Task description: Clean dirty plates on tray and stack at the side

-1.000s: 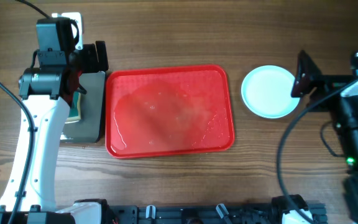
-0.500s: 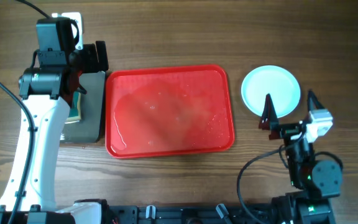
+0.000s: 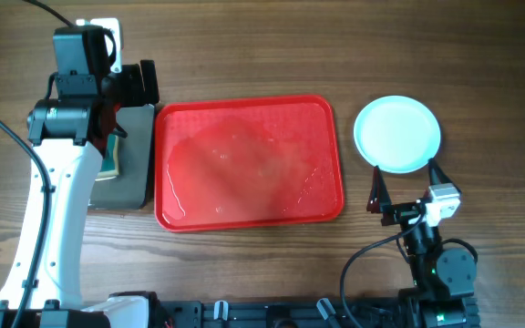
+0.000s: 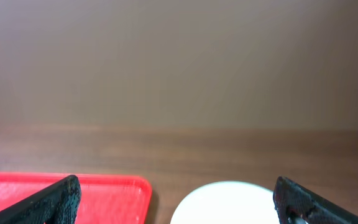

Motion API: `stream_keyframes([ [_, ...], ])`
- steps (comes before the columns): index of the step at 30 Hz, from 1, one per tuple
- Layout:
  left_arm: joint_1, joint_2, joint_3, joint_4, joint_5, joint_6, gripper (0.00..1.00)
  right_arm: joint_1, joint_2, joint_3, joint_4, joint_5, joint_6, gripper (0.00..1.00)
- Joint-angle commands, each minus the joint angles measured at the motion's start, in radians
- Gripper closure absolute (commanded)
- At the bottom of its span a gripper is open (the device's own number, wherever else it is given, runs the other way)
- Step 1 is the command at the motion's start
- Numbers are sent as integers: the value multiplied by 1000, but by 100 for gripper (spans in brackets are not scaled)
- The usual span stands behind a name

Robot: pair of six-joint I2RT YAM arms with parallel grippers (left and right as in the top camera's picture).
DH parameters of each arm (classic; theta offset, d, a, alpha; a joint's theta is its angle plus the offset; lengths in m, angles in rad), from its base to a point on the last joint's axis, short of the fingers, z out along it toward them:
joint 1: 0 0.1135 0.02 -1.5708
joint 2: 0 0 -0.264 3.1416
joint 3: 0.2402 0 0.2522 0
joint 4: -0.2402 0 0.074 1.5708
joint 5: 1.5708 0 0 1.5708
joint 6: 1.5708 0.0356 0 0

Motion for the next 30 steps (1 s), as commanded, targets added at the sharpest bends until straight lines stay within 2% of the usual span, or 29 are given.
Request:
stream_keyframes([
  [1,-3,5,-1,2,10,-13,0,0,-12,-2,-54,-63,-5,0],
  [21,-3,-5,-1,-6,8,-9,0,0,-3,-2,-55,-63,-6,0],
  [26,-3,-111,-37,-8,11,-6,0,0,-3,-2,-55,-63,-6,0],
  [30,4,-333,-269,140,58,-5,0,0,-3,-2,-55,-63,-6,0],
])
